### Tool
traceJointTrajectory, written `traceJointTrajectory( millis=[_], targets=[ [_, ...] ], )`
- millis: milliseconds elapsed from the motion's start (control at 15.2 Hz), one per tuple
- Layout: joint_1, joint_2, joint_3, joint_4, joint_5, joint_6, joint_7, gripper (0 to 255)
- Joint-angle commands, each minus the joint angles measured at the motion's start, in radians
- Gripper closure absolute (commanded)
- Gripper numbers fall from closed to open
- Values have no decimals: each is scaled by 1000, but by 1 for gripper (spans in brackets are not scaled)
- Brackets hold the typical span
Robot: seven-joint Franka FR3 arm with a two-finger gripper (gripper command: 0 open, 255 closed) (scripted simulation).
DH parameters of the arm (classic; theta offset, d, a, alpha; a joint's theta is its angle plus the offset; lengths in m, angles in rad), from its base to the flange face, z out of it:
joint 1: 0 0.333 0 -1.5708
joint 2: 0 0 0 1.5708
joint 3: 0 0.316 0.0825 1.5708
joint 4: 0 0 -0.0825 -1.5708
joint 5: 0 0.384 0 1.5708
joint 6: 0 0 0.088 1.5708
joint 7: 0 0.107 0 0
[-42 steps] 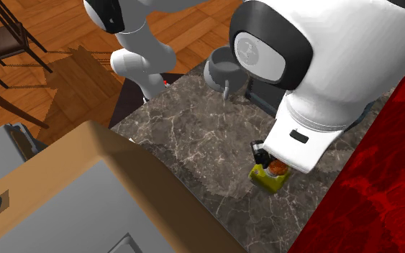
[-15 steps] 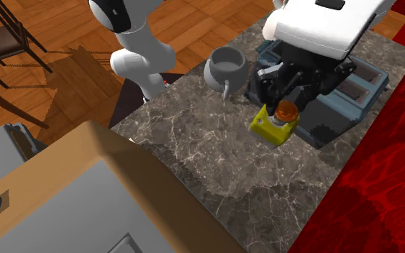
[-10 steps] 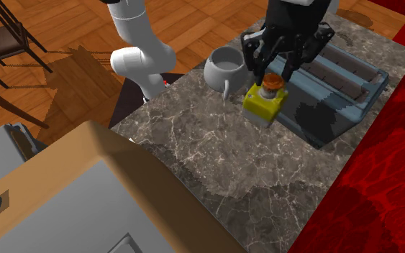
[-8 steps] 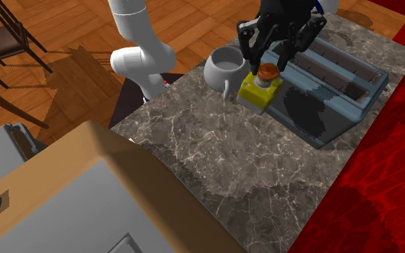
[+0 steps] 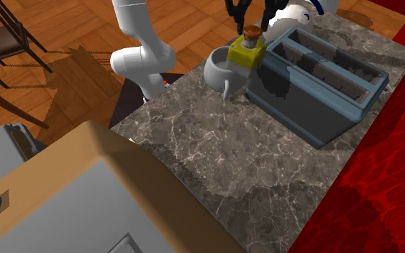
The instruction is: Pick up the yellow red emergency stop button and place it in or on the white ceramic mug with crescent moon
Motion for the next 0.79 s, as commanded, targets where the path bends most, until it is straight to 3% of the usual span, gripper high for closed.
traceJointTrajectory(
  millis=[0, 396, 726],
  targets=[
    [16, -53, -17, -23, 24, -26, 6, 255],
    [72, -205, -47, -60, 94, -127, 60, 255],
    [88, -266, -55, -181, 106, -67, 39, 255]
  ],
)
